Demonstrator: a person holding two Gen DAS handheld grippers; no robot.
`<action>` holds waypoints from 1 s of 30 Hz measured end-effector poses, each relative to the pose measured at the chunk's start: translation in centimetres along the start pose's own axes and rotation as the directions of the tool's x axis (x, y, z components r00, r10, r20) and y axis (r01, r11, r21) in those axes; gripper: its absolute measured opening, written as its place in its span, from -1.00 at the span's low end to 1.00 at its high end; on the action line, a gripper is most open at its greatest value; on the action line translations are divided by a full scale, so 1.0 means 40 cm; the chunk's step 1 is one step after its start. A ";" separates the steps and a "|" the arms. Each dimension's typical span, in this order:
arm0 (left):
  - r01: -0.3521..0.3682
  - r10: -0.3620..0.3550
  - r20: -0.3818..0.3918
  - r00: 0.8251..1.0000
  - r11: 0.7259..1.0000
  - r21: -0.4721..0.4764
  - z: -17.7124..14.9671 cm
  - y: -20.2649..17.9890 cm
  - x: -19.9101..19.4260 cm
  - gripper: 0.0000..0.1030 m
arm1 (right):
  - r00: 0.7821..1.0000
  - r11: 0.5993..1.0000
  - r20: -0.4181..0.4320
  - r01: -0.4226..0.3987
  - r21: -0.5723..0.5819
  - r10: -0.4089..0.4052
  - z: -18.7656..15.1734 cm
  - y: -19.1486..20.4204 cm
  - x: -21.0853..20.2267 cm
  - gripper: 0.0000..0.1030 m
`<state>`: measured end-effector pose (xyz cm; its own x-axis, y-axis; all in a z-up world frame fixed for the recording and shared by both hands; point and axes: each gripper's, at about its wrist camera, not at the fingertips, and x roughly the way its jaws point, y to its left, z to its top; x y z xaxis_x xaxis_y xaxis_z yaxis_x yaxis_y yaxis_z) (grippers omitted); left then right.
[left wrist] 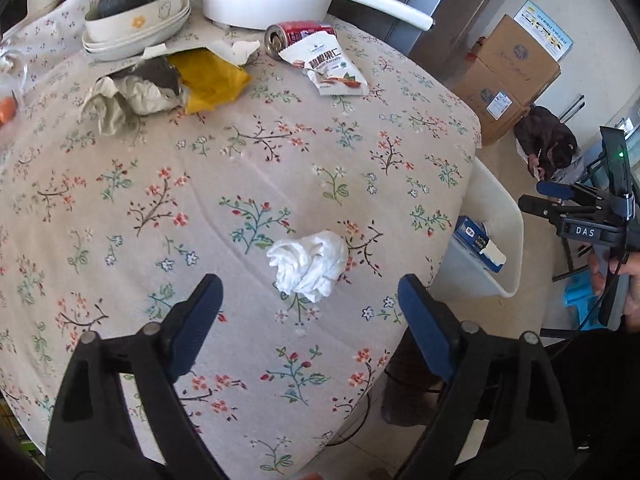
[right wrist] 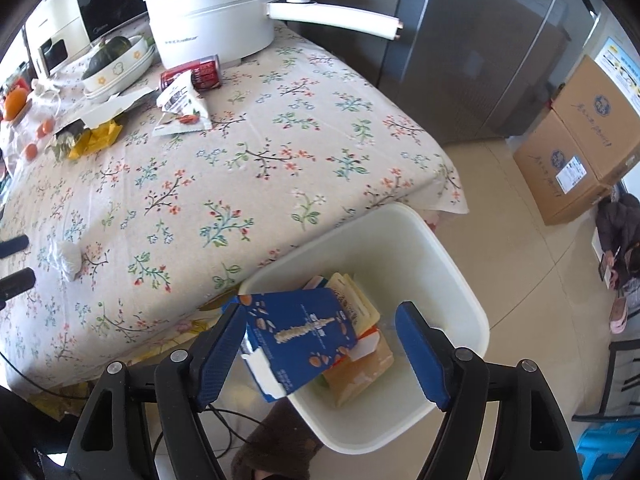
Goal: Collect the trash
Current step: 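Move back over the table and grasp the crumpled white tissue with the left gripper, then grasp the white snack packet with the right gripper while the left gripper holds the tissue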
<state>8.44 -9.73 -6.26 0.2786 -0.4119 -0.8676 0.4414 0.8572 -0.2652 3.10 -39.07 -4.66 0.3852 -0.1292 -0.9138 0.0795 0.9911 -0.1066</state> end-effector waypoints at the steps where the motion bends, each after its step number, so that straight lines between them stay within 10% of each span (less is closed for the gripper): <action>1: -0.007 0.007 -0.003 1.000 1.000 0.001 -0.002 0.000 0.008 0.62 | 1.000 1.000 -0.002 0.001 -0.007 -0.001 0.003 0.009 0.001 0.53; 14: -0.009 0.009 -0.006 1.000 0.999 -0.046 0.028 -0.001 0.073 -0.44 | 0.999 0.998 0.025 -0.043 -0.036 0.044 0.068 0.120 0.011 0.53; 30: -0.129 0.167 0.235 0.957 0.977 -0.168 0.107 0.167 -0.208 -0.51 | 0.973 0.984 0.155 -0.178 0.020 0.173 0.321 0.222 0.142 0.53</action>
<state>12.72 -1.91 0.98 0.5411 -0.3239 -0.7761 0.2523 0.9429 -0.2175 17.78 -31.40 -5.76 0.5310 0.0408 -0.8464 0.0283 0.9974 0.0658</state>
